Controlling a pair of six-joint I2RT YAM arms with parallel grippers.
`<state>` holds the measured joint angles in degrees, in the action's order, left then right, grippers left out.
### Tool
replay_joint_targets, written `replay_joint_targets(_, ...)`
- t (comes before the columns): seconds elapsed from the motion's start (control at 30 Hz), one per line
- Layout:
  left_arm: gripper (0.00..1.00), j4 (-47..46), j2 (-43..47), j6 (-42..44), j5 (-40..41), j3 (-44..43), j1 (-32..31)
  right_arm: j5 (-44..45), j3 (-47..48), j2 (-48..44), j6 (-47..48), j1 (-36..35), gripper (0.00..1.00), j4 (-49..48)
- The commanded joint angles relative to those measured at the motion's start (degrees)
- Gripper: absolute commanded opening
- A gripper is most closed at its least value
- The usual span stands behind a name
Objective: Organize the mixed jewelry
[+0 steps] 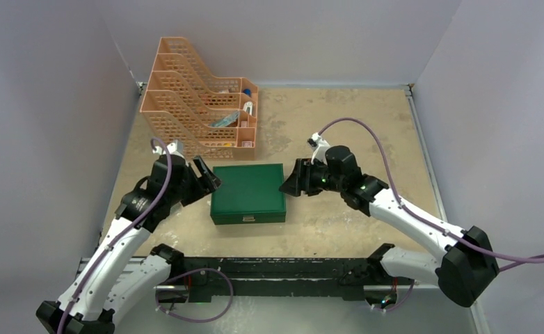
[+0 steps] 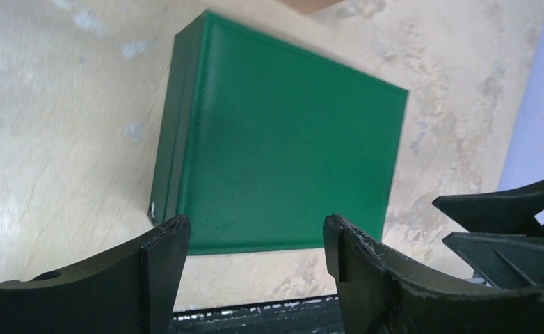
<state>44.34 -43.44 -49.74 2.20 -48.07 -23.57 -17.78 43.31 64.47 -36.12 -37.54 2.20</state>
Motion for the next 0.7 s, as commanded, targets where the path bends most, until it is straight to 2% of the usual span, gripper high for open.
replay_joint_targets(0.0,0.71,2.1,-1.7,-6.5,0.5,2.6,0.3,-3.2,-2.6,2.2,-2.1,-1.7,0.67,-4.2)
replay_joint_targets(0.2,0.64,2.2,-8.3,-8.9,-1.5,6.2,0.3,-1.3,-3.0,8.8,-3.7,-4.5,0.64,-5.2)
replay_joint_targets(0.4,0.53,-2.3,-11.3,-11.4,-5.3,10.8,0.3,0.0,-3.4,14.8,-6.5,-5.5,0.43,-5.5)
replay_joint_targets(0.57,0.37,-2.0,-16.5,-10.8,-5.1,11.4,0.2,2.6,-4.4,16.9,-7.6,-5.9,0.35,-4.5)
replay_joint_targets(0.67,0.33,-2.2,-17.2,-11.1,-5.0,12.8,0.2,4.1,-4.9,17.3,-8.0,-5.8,0.32,-4.2)
